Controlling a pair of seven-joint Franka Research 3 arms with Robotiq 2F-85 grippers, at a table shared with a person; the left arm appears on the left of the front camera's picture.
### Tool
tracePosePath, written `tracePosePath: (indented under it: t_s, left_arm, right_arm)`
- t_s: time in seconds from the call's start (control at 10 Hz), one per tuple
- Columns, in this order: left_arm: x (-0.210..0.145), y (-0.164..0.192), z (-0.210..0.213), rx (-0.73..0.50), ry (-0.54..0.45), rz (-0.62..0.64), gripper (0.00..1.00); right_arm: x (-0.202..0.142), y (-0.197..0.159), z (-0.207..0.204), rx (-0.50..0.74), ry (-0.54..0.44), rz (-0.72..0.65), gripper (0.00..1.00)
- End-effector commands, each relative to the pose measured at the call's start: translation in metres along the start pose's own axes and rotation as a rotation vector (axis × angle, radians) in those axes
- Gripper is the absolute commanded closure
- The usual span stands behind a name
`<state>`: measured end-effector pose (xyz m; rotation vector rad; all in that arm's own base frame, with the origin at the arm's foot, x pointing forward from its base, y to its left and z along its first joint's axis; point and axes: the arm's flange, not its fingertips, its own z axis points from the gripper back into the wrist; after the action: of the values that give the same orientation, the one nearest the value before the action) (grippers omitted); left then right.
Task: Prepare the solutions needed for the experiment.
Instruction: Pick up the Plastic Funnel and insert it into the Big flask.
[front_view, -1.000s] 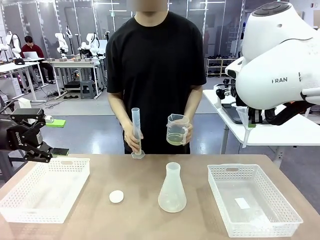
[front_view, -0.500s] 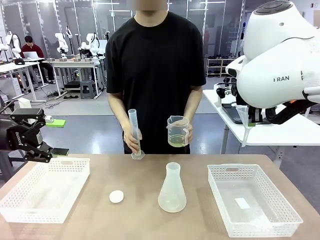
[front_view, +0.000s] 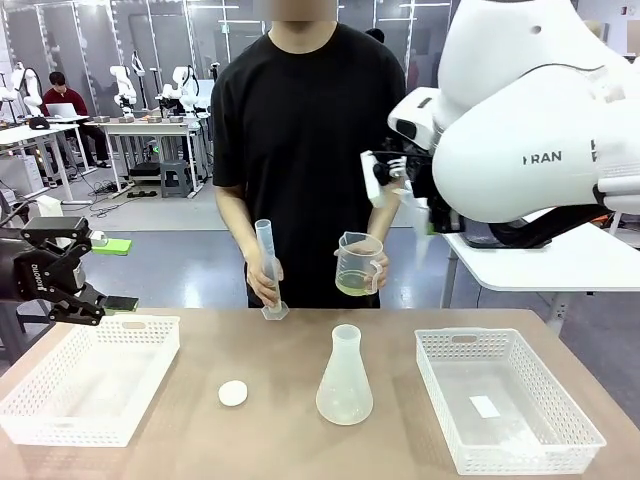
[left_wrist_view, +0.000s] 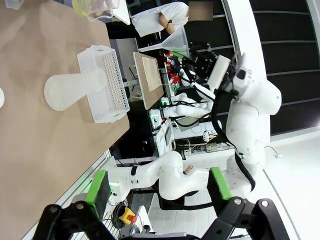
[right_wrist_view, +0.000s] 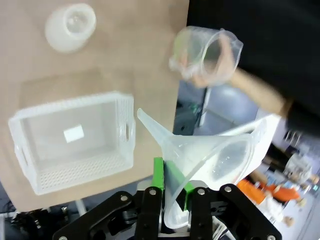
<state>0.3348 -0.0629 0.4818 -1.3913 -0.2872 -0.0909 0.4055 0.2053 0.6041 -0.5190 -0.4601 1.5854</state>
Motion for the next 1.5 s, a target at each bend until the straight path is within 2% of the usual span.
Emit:
tracePosePath:
  t_s: [0.0, 0.3, 0.7, 1.4]
  left_arm:
    - [0.001, -0.002, -0.001, -0.02, -0.003, -0.003, 0.0]
    - [0.001, -0.002, -0.001, -0.02, -0.003, -0.003, 0.0]
    - [0.001, -0.002, -0.001, -0.02, -0.003, -0.003, 0.0]
    - [0.001, -0.002, -0.001, -0.02, -0.003, -0.003, 0.0]
  right_arm:
    - [0.011, 0.011, 0.009, -0.018, -0.111, 0.109, 0.93]
    - [0.045, 0.031, 0.03, -0.035, -0.228, 0.249, 0.93]
    - [0.058, 0.047, 0.03, -0.058, -0.229, 0.303, 0.93]
    - [0.07, 0.063, 0.001, 0.01, -0.21, 0.306, 0.93]
